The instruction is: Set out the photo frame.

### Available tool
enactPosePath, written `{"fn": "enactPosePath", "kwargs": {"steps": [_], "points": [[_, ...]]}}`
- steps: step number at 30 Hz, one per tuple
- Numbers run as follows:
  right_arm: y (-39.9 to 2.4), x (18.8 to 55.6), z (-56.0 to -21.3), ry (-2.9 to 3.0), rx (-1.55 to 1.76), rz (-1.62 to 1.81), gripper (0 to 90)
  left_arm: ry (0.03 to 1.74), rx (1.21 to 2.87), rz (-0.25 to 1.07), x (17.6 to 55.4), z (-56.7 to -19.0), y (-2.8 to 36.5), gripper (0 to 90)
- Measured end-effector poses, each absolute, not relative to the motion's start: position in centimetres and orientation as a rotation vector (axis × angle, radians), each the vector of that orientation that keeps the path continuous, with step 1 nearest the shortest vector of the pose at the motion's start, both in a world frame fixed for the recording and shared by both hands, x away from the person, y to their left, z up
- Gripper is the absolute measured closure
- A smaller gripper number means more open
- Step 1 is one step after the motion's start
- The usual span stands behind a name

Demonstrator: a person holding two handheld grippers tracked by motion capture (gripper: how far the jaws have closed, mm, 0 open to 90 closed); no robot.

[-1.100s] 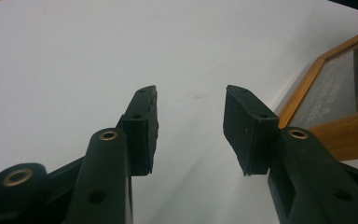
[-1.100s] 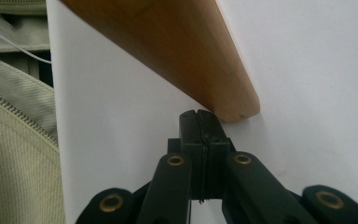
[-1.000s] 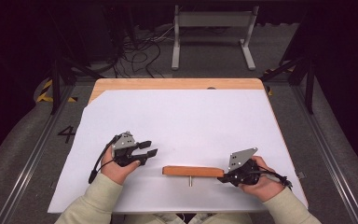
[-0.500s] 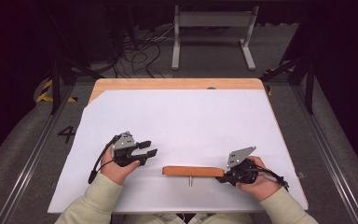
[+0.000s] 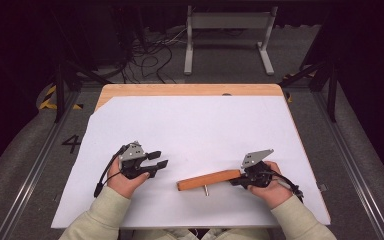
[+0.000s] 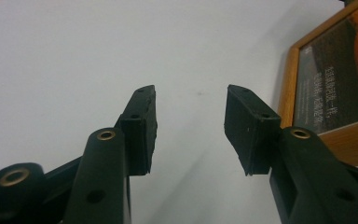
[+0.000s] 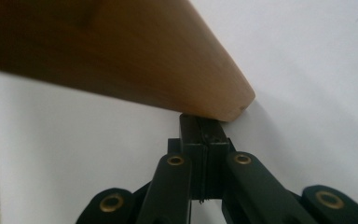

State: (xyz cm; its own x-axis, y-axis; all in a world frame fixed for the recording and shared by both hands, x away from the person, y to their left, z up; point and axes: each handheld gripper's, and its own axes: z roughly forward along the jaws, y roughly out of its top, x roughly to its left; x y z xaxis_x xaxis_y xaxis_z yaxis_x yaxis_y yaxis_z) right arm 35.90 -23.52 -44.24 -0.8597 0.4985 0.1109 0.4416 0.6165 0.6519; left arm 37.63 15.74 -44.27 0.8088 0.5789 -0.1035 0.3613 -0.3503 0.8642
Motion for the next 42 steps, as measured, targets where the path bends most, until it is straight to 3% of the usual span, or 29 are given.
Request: {"fn": "enactPosePath", "kwargs": {"steps": [14,42], "points": [[-22.0,39.8,-44.2,2.651,0.944,1.155,90.0,0.708,1.979,0.282,37.4,-44.3,16.2,52.2],[-14.6,47.2,-44.3,2.701,0.954,1.218,90.0,0.710,1.972,0.278,37.4,-44.4,16.5,52.3]]}}
